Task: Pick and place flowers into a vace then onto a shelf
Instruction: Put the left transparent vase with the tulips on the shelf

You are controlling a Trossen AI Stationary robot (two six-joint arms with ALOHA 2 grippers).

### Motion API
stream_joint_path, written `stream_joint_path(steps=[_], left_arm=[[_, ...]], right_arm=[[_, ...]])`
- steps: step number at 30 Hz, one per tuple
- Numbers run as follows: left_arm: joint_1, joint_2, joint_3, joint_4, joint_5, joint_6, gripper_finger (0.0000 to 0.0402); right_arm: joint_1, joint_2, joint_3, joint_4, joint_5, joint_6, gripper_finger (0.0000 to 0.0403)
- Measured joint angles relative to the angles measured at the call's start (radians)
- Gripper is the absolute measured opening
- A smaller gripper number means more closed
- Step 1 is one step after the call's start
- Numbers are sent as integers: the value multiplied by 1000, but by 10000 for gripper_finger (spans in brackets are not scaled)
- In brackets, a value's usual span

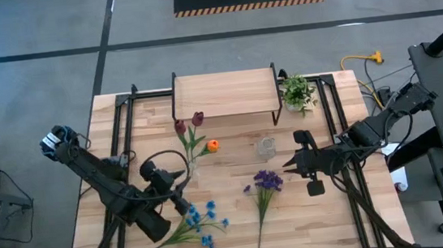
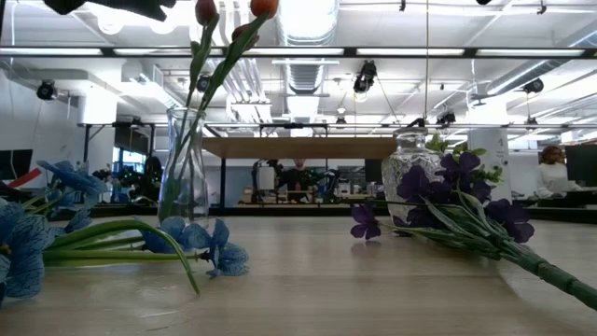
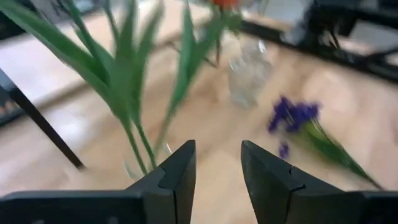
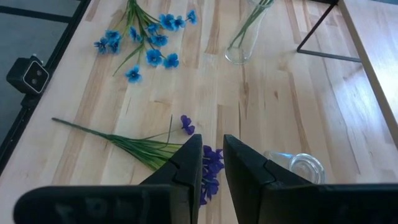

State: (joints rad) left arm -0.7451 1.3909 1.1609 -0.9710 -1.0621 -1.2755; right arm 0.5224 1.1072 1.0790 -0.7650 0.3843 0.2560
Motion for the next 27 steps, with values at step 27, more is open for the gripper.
stream_joint_path(steps=[27], left_arm=[[-153,129,-1,204,825,-2,112]], right_arm=[[1,0,0,-17,2,19,56]])
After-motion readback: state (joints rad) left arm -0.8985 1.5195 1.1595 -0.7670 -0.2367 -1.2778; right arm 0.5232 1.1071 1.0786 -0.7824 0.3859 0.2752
